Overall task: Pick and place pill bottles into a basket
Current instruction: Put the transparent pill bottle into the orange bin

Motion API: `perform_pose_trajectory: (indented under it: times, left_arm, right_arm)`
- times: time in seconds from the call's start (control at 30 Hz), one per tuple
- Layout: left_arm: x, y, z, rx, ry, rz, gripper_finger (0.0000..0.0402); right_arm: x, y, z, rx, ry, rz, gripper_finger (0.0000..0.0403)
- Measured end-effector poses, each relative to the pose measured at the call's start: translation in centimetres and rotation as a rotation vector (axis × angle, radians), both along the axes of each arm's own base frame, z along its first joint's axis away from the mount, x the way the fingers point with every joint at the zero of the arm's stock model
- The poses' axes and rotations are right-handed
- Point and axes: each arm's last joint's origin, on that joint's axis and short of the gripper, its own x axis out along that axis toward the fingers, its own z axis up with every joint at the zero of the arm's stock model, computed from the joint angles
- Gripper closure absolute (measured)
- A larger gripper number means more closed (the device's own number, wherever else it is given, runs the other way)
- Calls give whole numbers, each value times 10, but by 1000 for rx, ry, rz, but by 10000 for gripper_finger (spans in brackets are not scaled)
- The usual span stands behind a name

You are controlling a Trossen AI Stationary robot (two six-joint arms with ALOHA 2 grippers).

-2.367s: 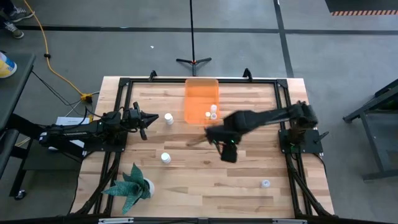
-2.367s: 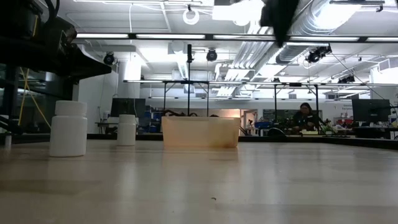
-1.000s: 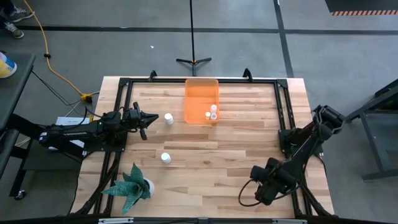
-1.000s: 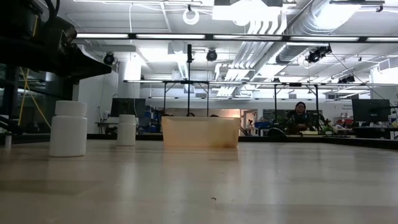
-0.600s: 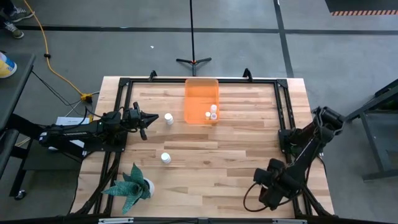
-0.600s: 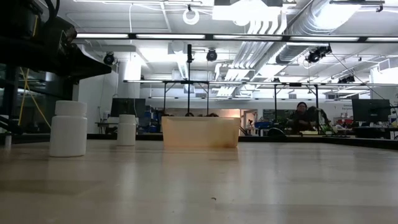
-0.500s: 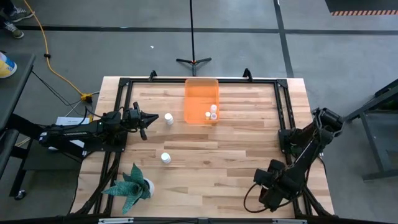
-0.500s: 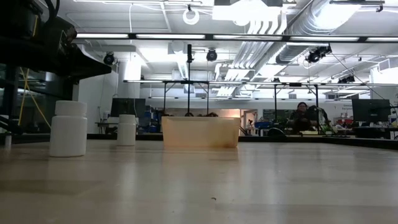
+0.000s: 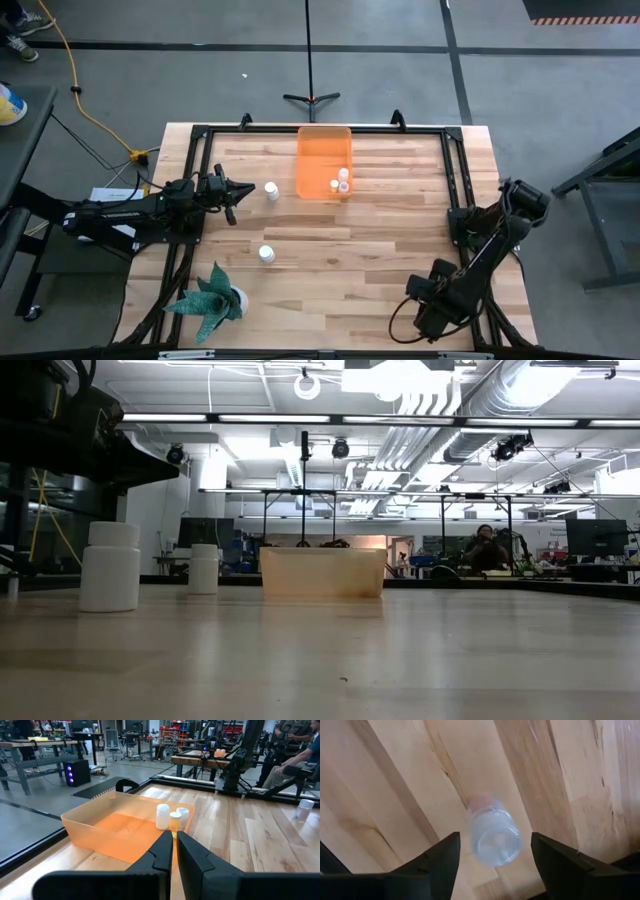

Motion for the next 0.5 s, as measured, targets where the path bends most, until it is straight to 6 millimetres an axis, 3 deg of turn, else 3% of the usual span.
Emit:
perform_pose_trajectory:
  times: [0.5]
  left_arm:
    - [0, 0, 0, 0, 0, 0, 339]
  right_arm:
    - [0, -1, -3, -7, -9, 2, 243]
